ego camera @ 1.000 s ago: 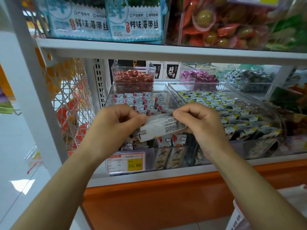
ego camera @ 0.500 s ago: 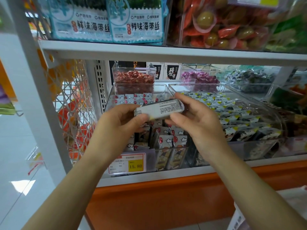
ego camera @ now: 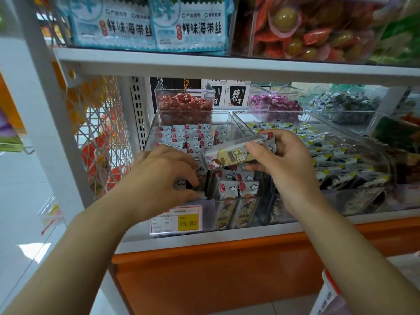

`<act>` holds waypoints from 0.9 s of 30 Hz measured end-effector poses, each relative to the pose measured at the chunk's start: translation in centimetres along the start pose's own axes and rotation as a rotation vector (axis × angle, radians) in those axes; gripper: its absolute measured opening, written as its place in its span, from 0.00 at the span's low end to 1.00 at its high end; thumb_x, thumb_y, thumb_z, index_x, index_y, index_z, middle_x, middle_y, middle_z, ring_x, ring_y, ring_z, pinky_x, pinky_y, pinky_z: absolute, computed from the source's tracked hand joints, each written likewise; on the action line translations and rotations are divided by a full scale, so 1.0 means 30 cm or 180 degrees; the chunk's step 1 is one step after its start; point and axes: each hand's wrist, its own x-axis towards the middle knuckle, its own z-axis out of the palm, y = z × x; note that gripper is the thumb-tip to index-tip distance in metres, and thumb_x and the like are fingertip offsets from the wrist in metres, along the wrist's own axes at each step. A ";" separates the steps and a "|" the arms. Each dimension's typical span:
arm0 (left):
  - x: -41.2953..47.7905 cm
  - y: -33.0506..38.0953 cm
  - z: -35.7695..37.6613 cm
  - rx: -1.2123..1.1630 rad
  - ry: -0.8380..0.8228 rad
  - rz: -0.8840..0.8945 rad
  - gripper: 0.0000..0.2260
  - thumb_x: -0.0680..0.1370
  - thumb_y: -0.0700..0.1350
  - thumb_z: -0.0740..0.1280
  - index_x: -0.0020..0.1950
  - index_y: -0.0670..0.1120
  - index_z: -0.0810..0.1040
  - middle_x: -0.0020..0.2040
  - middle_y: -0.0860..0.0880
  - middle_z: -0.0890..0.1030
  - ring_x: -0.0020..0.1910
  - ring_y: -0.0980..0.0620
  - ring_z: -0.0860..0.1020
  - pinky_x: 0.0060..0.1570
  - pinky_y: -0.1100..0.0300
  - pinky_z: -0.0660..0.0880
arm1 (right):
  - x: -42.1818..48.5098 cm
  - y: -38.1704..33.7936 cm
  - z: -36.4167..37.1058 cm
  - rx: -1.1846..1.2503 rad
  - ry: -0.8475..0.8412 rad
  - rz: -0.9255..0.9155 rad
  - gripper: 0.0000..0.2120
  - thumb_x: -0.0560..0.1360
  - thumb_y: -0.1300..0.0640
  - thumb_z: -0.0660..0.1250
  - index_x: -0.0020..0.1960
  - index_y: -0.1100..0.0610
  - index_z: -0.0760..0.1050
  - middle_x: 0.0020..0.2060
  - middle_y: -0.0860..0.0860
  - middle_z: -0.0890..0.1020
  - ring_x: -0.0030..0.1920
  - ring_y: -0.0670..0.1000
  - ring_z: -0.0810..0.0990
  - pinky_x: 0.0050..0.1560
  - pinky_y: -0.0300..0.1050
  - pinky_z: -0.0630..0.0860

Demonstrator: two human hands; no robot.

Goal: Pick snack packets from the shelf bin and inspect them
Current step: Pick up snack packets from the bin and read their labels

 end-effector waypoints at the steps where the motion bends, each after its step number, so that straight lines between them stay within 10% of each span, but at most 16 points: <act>1: 0.006 -0.003 0.004 0.0014 0.0041 0.0012 0.05 0.72 0.54 0.69 0.46 0.59 0.81 0.59 0.62 0.74 0.62 0.56 0.65 0.62 0.52 0.58 | -0.001 -0.001 0.002 0.0019 -0.0014 0.0010 0.09 0.73 0.60 0.70 0.52 0.55 0.73 0.50 0.58 0.80 0.42 0.50 0.84 0.39 0.42 0.81; 8: 0.068 -0.018 0.051 0.0253 0.0239 -0.0384 0.06 0.76 0.50 0.64 0.45 0.52 0.79 0.55 0.54 0.78 0.57 0.49 0.67 0.61 0.52 0.63 | -0.015 -0.022 0.011 -0.0360 -0.0197 -0.0163 0.10 0.72 0.60 0.70 0.49 0.50 0.74 0.45 0.56 0.79 0.45 0.56 0.81 0.44 0.54 0.81; 14: 0.089 -0.025 0.067 0.0315 0.0449 -0.0580 0.07 0.76 0.51 0.63 0.46 0.51 0.80 0.56 0.53 0.78 0.57 0.49 0.67 0.55 0.54 0.63 | -0.060 0.002 0.088 -0.1587 -0.0833 -0.0667 0.15 0.69 0.54 0.73 0.51 0.46 0.71 0.43 0.41 0.77 0.44 0.41 0.77 0.42 0.29 0.73; 19: 0.083 -0.016 0.054 0.0289 0.0502 -0.0533 0.08 0.76 0.50 0.65 0.49 0.50 0.81 0.57 0.52 0.77 0.59 0.48 0.67 0.56 0.53 0.63 | -0.066 0.022 0.142 -0.2609 -0.0770 -0.1108 0.20 0.67 0.47 0.74 0.55 0.54 0.76 0.50 0.51 0.79 0.54 0.52 0.74 0.52 0.49 0.69; 27: 0.041 -0.030 0.028 0.0036 0.0806 -0.0489 0.07 0.76 0.44 0.67 0.51 0.49 0.83 0.56 0.52 0.79 0.61 0.45 0.69 0.61 0.47 0.65 | -0.055 0.035 0.147 -0.3048 -0.1397 -0.1392 0.10 0.75 0.51 0.62 0.46 0.49 0.83 0.43 0.44 0.77 0.53 0.48 0.66 0.50 0.44 0.56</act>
